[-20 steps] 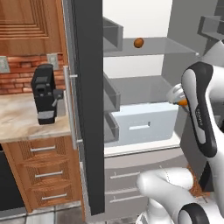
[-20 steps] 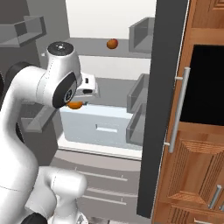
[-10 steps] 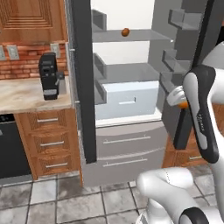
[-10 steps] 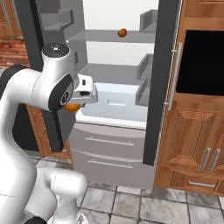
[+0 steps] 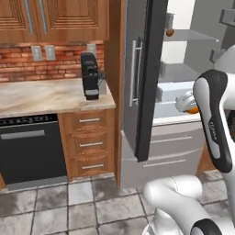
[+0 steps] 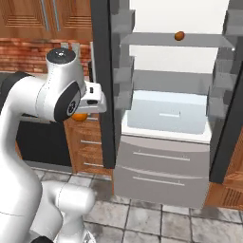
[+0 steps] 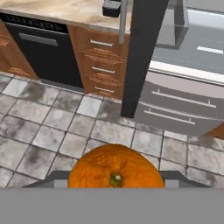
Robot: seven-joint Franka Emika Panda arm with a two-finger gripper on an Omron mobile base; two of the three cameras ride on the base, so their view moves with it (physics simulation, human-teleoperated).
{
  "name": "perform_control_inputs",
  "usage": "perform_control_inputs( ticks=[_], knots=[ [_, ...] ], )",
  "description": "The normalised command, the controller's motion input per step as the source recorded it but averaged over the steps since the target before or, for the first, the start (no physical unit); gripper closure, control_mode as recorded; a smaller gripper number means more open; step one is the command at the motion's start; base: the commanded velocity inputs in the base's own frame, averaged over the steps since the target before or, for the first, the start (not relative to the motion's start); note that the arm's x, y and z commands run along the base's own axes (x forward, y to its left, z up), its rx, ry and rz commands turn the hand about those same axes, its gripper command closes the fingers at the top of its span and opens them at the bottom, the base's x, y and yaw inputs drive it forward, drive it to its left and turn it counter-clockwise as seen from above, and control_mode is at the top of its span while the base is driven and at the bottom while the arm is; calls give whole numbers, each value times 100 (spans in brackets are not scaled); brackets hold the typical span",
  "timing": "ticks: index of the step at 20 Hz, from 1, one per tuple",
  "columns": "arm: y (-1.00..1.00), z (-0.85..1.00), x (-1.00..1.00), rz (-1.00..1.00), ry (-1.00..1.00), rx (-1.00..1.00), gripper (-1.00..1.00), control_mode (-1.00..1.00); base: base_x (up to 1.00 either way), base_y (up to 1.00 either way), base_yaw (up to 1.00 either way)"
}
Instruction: Pick the mango and tangerine from the fridge and place them inside the tupperware on the counter.
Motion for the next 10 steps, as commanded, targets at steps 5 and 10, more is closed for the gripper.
perform_control_inputs(
  ticks=[5,10],
  knots=[
    [0,0,0,0,0,0,100,100,13,100,0],
    [0,0,0,0,0,0,100,100,23,100,0]
  ],
)
